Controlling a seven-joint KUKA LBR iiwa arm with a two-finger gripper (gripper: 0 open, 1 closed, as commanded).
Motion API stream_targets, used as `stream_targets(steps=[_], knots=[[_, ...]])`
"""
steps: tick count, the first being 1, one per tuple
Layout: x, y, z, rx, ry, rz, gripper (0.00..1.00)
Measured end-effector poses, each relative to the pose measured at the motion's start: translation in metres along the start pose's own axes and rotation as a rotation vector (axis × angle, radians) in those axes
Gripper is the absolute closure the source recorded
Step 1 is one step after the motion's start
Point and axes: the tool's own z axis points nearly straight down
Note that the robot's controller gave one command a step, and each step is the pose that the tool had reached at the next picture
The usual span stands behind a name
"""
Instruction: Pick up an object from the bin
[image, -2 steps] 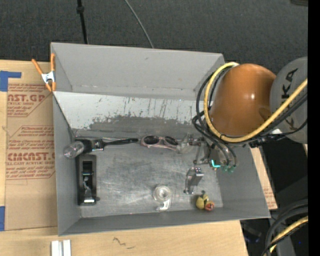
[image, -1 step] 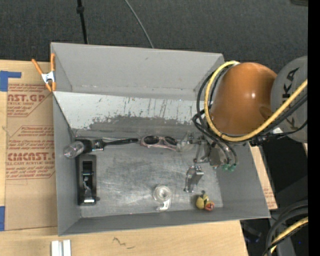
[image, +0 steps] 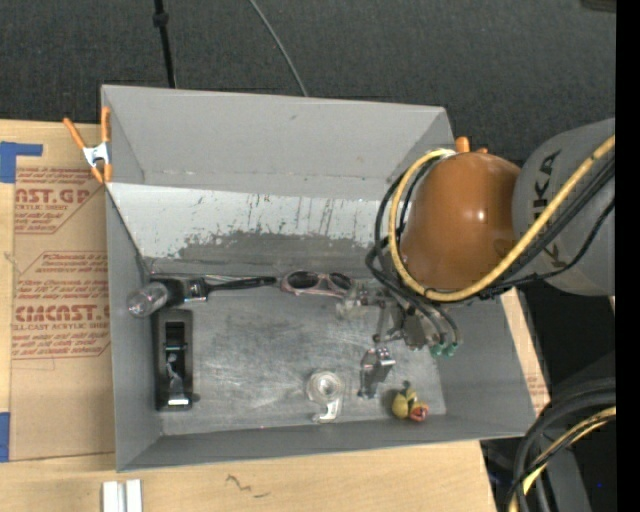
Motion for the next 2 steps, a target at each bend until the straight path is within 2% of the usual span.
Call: stream_targets(steps=[1,2], knots=[[0.0,0.01,0.029,-0.001,0.005,-0.276,0.0],[0.004,0.01,0.047,-0.002,0.004,-0.553,0.0]])
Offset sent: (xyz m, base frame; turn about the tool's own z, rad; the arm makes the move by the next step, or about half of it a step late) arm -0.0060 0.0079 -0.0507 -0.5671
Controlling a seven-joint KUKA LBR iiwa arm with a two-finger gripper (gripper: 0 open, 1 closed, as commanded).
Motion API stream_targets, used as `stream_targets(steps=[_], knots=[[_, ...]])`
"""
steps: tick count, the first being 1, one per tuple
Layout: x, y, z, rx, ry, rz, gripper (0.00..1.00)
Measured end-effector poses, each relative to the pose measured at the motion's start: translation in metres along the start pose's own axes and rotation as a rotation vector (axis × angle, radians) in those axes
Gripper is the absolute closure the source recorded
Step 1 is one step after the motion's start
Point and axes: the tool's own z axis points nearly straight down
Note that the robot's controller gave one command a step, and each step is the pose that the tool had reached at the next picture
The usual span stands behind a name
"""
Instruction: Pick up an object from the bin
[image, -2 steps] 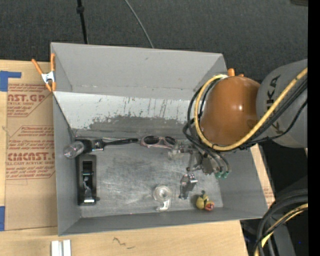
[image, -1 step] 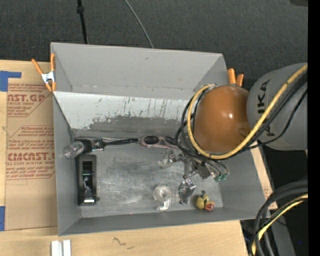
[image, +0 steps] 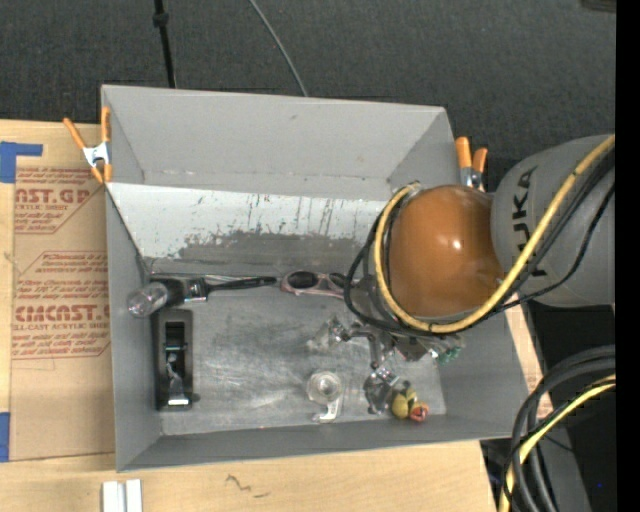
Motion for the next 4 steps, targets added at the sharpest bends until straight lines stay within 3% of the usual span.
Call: stream_targets(steps=[1,2,4], knots=[[-0.01,-0.011,0.07,0.003,-0.005,-0.099,0.0],[-0.024,-0.015,0.09,0.009,-0.022,-0.131,1.0],[-0.023,-0.015,0.086,0.008,-0.02,-0.135,1.0]])
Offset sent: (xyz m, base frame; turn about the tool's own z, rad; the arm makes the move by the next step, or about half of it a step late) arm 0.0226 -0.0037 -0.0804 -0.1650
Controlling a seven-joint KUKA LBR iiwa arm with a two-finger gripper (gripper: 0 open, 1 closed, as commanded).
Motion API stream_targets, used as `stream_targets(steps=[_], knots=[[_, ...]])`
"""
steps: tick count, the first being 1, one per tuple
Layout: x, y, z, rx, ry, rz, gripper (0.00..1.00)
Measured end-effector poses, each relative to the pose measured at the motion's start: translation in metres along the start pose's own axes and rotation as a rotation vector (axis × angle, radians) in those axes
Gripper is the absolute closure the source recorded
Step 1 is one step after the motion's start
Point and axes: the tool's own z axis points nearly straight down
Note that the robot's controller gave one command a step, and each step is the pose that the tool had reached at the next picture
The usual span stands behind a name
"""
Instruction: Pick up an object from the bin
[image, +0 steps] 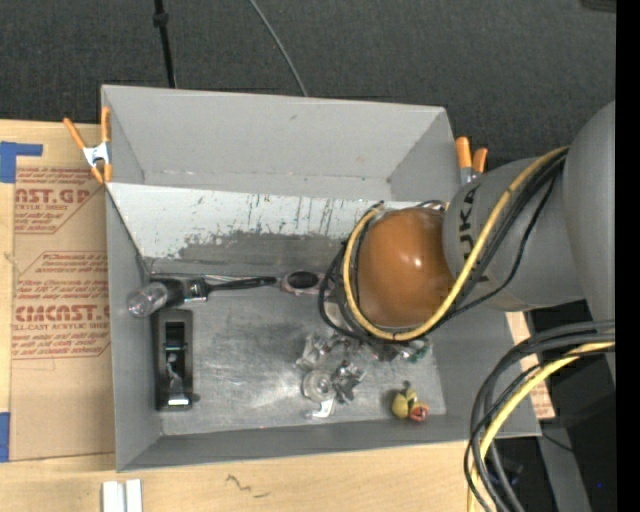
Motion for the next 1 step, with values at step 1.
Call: stream_targets(steps=[1], knots=[[0.0027,0.0013,-0.0153,-0.005,0.01,-0.001,1.0]])
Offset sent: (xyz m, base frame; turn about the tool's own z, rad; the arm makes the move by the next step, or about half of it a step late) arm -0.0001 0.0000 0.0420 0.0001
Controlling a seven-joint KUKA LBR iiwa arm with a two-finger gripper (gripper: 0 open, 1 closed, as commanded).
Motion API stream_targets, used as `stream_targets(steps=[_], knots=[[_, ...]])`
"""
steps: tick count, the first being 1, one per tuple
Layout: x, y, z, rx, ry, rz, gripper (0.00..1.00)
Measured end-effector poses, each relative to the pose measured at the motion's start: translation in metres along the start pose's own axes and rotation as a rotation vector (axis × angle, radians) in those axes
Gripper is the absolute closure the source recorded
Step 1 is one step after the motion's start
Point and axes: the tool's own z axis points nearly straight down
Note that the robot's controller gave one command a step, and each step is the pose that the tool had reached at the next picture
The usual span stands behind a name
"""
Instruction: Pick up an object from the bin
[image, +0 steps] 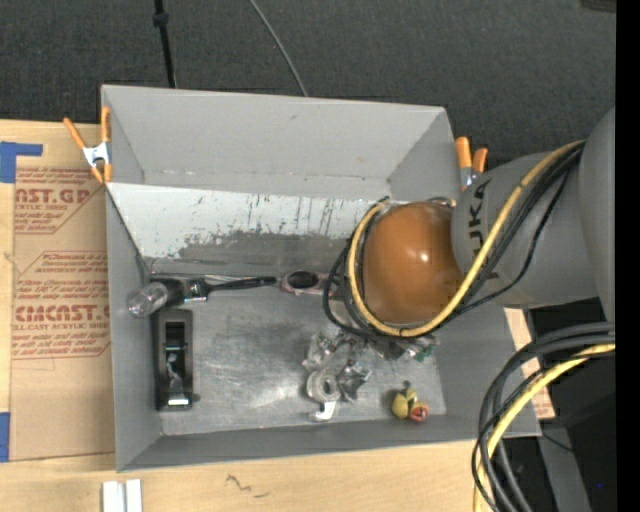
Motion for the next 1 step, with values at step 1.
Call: stream_targets(steps=[1], knots=[[0.0001,-0.0003,-0.0175,-0.002,0.006,0.002,1.0]])
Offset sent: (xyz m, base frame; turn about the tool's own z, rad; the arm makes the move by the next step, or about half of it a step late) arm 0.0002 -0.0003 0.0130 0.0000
